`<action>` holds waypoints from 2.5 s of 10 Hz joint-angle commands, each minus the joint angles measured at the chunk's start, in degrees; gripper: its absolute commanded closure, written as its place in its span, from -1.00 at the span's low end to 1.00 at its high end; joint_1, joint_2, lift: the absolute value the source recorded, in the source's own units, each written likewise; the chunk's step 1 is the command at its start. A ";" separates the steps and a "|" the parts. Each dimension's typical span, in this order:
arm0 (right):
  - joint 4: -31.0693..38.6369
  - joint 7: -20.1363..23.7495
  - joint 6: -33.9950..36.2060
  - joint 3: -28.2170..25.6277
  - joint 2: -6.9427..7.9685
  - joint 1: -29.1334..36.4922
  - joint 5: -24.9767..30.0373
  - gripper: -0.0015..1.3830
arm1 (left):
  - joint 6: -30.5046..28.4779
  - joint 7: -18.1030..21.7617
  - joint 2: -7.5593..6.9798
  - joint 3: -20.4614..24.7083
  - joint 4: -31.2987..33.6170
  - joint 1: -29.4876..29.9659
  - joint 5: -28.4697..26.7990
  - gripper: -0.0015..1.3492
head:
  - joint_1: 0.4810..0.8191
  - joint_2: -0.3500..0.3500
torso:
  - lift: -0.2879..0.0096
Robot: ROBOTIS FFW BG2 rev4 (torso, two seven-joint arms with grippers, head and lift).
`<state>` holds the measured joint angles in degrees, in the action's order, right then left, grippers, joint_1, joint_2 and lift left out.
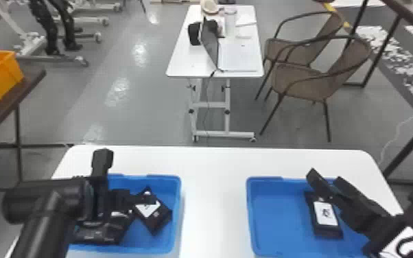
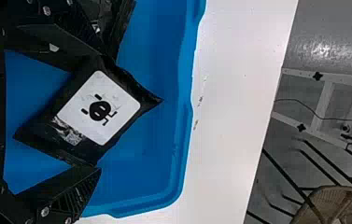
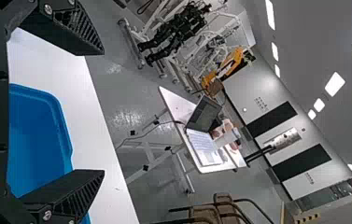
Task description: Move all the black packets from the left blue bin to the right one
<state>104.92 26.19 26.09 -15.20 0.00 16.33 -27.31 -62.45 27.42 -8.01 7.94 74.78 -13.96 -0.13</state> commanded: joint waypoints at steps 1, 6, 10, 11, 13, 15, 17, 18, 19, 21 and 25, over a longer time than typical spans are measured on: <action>-0.24 0.00 0.01 -0.01 0.05 0.02 -0.37 -0.84 | 0.31 0.00 0.28 -1.26 -2.80 -2.30 -2.60 -0.80 | 0.27 0.12 | 0.94; -1.47 0.80 0.01 0.08 0.05 0.02 -1.34 -0.84 | 3.57 0.00 0.89 -0.12 -12.38 -6.69 -5.76 -0.79 | 0.27 0.16 | 0.94; -2.09 2.11 0.62 0.08 0.05 -0.42 -1.60 -0.84 | 9.72 -4.13 1.24 0.06 -18.62 -8.45 -3.83 -0.78 | 0.27 0.19 | 0.94; -2.26 2.38 0.62 0.08 0.05 -0.42 -1.69 -0.84 | 11.74 -4.83 1.24 -0.03 -19.15 -8.18 -2.95 -0.71 | 0.27 0.19 | 0.94; -2.35 2.64 0.80 0.17 0.05 -0.60 -1.69 -0.84 | 15.17 -5.18 1.07 -0.21 -21.61 -8.45 0.39 -0.17 | 0.27 0.18 | 0.94; -2.62 2.91 0.89 0.08 0.05 -0.60 -1.87 -0.84 | 16.13 -5.18 0.01 -2.76 -21.61 -8.45 3.56 0.27 | 0.27 0.15 | 0.94; -2.97 2.99 0.98 0.26 0.05 -0.60 -2.39 -0.84 | 17.72 -5.10 -0.95 -4.87 -21.52 -8.27 8.39 0.55 | 0.27 0.13 | 0.94; -3.14 3.17 1.06 0.35 0.05 -0.78 -2.48 -0.84 | 18.95 -4.83 -1.22 -6.01 -21.43 -8.01 10.41 0.55 | 0.27 0.11 | 0.94; -3.32 3.52 1.24 0.35 0.05 -0.95 -2.57 -0.84 | 19.56 -4.13 -1.22 -6.62 -20.99 -7.48 11.20 0.56 | 0.27 0.09 | 0.94; -3.41 3.70 1.68 0.43 0.05 -0.95 -2.66 -0.84 | 17.72 -2.55 -1.31 -6.62 -16.33 -5.20 12.08 0.56 | 0.27 0.05 | 0.94; -4.02 3.78 1.86 0.79 0.05 -1.04 -3.80 -0.84 | 14.64 0.79 -3.06 -6.18 -5.17 1.83 19.73 0.60 | 0.27 -0.02 | 0.94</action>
<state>101.04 29.97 27.95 -14.50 0.00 15.28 -30.94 -47.48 28.10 -10.79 1.72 68.86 -12.75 18.48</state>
